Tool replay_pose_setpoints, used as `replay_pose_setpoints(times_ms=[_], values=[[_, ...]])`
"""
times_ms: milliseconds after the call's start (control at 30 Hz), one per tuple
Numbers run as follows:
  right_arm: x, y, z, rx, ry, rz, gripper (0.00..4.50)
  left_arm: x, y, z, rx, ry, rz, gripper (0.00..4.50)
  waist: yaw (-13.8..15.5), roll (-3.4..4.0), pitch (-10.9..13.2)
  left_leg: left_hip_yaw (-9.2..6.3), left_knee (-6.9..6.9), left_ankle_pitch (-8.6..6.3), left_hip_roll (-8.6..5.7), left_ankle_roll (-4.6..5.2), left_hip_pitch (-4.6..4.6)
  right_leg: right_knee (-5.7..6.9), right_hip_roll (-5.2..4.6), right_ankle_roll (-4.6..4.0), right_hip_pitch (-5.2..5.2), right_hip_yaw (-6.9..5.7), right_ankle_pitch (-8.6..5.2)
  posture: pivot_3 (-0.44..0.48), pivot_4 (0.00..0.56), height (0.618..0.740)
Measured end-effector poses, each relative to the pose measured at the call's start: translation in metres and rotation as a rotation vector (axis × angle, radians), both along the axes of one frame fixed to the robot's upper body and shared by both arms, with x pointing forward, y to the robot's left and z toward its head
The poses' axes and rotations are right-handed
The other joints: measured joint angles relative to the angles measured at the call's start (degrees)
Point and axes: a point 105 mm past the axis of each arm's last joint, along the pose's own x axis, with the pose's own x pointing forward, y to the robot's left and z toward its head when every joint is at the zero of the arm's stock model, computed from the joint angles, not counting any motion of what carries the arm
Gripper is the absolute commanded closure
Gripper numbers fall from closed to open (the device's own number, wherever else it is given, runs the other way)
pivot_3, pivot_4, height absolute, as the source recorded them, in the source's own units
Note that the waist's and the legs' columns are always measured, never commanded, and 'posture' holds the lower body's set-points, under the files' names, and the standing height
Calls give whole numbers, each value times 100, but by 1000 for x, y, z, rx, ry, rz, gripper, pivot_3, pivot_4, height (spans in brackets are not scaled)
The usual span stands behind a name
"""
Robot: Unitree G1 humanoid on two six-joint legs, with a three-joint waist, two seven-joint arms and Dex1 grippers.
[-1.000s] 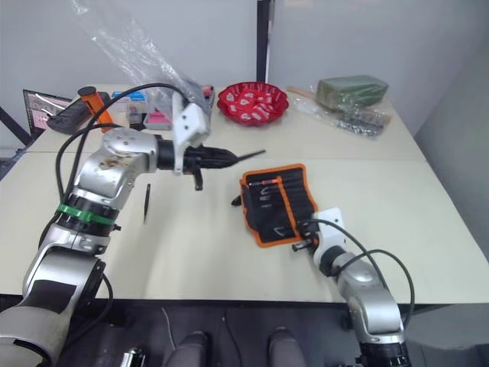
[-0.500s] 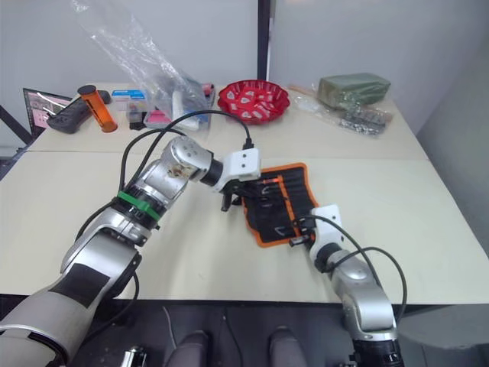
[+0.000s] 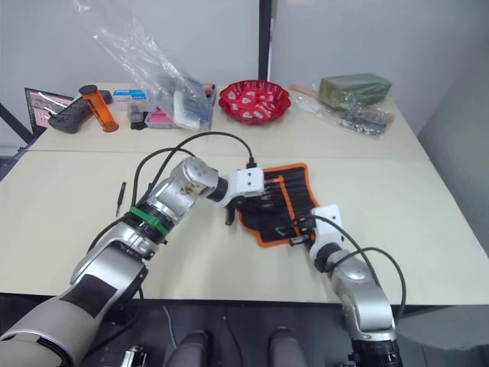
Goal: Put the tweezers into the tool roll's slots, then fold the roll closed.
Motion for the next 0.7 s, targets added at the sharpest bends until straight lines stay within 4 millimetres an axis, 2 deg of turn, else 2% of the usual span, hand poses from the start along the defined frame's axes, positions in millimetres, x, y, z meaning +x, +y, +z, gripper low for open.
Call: replay_pose_setpoints(times_ms=[267,700], values=[[0,0,0,-11,0,0,4500,8,-6,-10,-3,-13,49,4461,9,0,0,0,6,0,-1,0,1,3,0,1,3,0,0,0,150,735],[0,1,-1,-9,1,3,4500,10,0,-9,37,-21,39,4461,-6,0,0,0,6,0,-2,0,4,11,0,0,3,0,0,0,150,735]])
